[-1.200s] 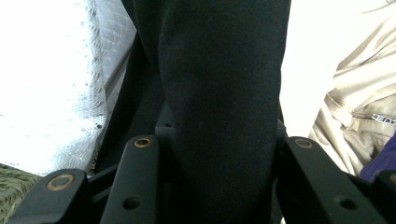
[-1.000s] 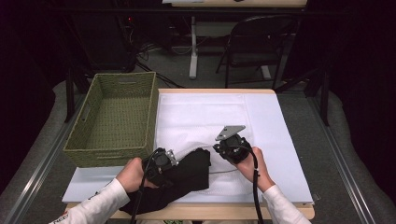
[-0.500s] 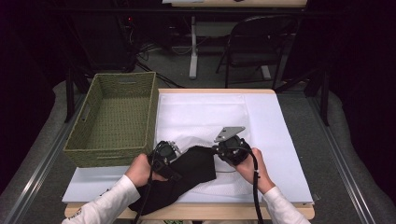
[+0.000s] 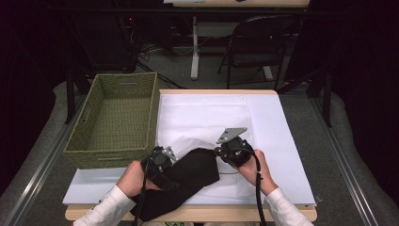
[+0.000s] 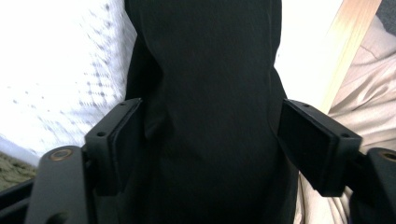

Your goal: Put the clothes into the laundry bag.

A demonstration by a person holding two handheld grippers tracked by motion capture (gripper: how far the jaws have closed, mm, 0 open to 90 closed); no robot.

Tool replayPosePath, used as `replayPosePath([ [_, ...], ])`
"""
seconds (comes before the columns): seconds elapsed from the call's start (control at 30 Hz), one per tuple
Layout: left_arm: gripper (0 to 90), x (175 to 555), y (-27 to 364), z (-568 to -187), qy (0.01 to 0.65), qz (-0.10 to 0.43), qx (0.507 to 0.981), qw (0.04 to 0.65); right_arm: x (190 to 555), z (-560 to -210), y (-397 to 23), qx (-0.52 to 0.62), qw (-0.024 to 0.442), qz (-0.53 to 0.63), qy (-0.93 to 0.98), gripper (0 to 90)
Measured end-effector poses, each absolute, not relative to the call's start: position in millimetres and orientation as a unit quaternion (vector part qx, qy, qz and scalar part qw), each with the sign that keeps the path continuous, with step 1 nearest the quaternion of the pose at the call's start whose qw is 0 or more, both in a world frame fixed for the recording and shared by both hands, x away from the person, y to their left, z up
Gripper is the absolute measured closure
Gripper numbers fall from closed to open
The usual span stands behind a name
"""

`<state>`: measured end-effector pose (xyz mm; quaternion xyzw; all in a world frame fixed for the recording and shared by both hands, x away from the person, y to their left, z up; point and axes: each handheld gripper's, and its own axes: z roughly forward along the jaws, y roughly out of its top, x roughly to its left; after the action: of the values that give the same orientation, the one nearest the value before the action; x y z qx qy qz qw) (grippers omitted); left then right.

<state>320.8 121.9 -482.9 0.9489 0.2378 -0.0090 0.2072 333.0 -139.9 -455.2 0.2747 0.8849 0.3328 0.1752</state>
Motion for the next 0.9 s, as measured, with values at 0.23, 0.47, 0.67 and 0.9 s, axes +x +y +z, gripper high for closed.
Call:
replayPosePath([
  [0.23,28.5,313,120,-501,0.227,-0.015,0.955,0.189,334,-456,-141,0.278,0.173,0.332,0.884,89.3],
  [0.47,51.0,317,122,-508,0.231,-0.007,0.951,0.207,332,-458,-137,0.275,0.174,0.326,0.888,89.3],
  [0.67,63.2,315,123,-504,0.243,-0.006,0.944,0.222,330,-457,-135,0.274,0.176,0.327,0.887,89.3],
  [0.9,65.1,321,118,-486,0.282,0.005,0.927,0.246,323,-442,-134,0.262,0.188,0.347,0.881,89.3],
])
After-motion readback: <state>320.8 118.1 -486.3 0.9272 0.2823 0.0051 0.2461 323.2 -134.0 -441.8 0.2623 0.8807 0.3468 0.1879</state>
